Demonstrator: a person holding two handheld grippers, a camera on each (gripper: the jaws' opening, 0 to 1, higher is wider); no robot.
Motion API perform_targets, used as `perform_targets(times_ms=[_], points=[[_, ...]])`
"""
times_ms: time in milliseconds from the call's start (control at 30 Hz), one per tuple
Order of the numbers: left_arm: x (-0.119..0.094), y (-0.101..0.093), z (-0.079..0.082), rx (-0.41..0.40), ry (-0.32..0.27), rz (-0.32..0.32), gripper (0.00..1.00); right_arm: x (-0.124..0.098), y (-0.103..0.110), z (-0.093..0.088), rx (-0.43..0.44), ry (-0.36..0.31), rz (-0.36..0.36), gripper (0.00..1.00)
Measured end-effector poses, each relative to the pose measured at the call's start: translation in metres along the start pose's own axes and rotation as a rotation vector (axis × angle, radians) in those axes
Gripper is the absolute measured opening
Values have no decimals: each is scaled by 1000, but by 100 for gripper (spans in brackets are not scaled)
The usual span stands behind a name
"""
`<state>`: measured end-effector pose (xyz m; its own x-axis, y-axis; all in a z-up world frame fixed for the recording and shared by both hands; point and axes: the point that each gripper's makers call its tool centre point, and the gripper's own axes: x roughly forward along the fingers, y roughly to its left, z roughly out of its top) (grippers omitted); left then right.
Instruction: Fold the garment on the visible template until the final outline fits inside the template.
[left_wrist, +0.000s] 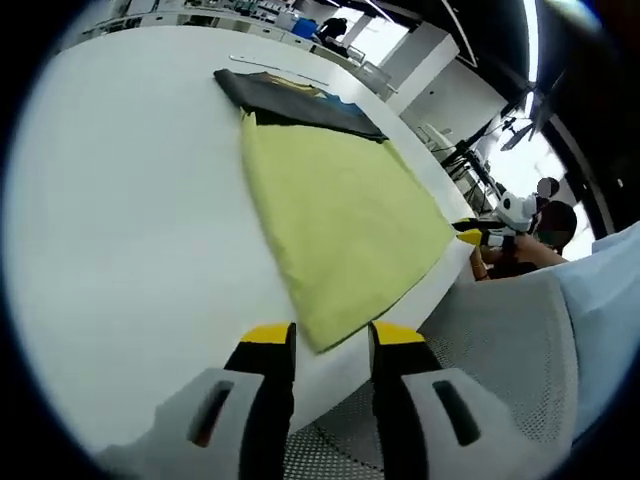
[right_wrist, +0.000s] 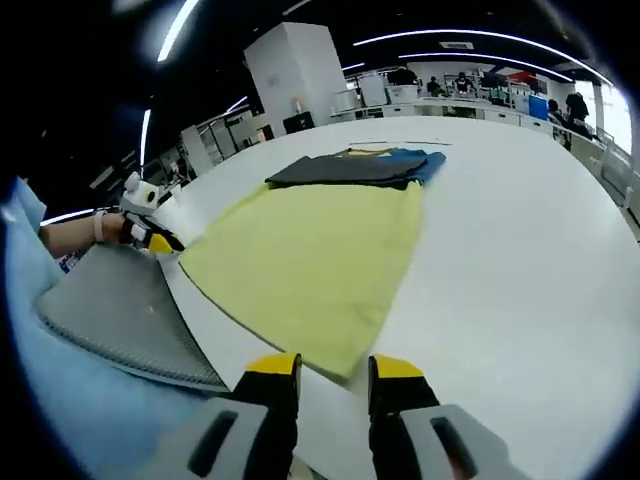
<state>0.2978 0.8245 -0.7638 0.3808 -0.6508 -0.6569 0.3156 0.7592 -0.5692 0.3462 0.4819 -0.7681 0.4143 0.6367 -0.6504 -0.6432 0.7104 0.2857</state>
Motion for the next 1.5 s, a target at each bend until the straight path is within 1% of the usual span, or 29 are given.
perform_targets(times_ms=[33, 133, 200, 300, 400, 600, 700, 733, 800, 833, 900, 1033, 1133, 1200, 1333, 1500], points=[[1, 0, -1, -17, -3, -12, 21, 0, 2, -1, 1, 5, 5, 18], [1, 4, -1, -18, -8, 4, 15, 1, 2, -1, 4, 9, 6, 15], [1, 7, -1, -44, -10, 9, 13, 1, 1, -2, 15, 10, 0, 10], [1, 7, -2, -69, -17, 11, 9, 1, -1, -2, 40, 6, -1, 6], [3, 3, -5, -70, -3, 16, 5, 2, 0, -3, 42, 18, -4, 0], [6, -2, -9, -89, 9, 7, 0, 1, -2, -1, 62, 20, -8, 0], [7, -2, -9, -159, 16, -3, 0, -1, -2, 0, 74, 19, -9, 0], [6, -2, -9, -162, 22, -7, 0, -1, -3, 1, 77, 16, -9, 0], [5, -3, -9, -108, 33, -10, 0, -3, -3, 2, 82, 13, -6, 0], [5, -4, -9, -95, 38, -5, 0, -4, -3, 3, 83, 11, -2, 0], [2, -6, -8, -93, 39, -1, 0, -6, -2, 7, 87, 4, 8, 0], [-5, -9, -3, -98, 38, -8, 0, -15, 5, 19, 147, -29, 48, 0], [-13, -14, 5, -107, 18, -25, 0, -21, 7, 28, 193, -45, 78, 0], [-20, -17, 11, -107, 4, -34, 0, -27, 9, 35, 200, -64, 89, 0], [-30, -22, 21, -103, -16, -46, 0, -33, 14, 41, 200, -64, 102, 0], [-39, -33, 23, -78, 8, -61, 0, -41, 21, 40, 191, -52, 127, 0]])
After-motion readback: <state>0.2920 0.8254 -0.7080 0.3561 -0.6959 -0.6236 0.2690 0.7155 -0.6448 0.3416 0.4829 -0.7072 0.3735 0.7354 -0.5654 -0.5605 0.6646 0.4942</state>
